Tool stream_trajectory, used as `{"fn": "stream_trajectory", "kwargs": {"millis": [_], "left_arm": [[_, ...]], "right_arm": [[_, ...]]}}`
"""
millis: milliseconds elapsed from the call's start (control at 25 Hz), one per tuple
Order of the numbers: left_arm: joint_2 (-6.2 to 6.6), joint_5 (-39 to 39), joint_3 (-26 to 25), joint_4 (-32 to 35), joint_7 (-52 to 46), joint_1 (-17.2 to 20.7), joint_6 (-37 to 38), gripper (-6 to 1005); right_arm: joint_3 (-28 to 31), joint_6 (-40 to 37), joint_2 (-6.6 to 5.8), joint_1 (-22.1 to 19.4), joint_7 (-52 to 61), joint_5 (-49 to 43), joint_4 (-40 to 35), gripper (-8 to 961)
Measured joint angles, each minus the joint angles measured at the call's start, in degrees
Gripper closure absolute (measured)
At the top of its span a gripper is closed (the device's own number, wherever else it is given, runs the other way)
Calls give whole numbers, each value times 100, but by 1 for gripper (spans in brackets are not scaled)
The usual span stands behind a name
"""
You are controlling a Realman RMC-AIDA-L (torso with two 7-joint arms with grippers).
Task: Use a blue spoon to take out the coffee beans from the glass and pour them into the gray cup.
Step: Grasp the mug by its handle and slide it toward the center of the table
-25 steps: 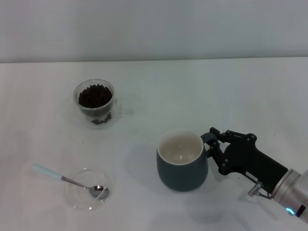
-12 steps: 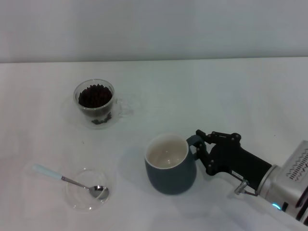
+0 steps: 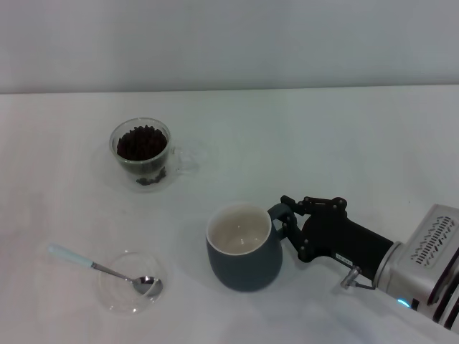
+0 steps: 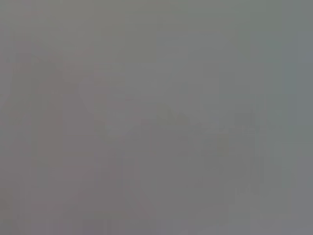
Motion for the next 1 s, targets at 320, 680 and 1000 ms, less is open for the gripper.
{"fn": "stream_trajectory", "kwargs": {"millis": [320, 680, 1000], "left_arm": [[0, 5, 0, 0, 0, -7, 0, 286], [0, -8, -18, 0, 0, 49, 20, 286], [3, -44, -34, 0, 0, 56, 14, 285]], "right_arm": [[23, 14, -19, 35, -4, 1, 38, 628], [29, -160, -63, -43, -7, -13, 237, 590], [97, -1380, -100, -250, 29, 14, 939, 565]]}}
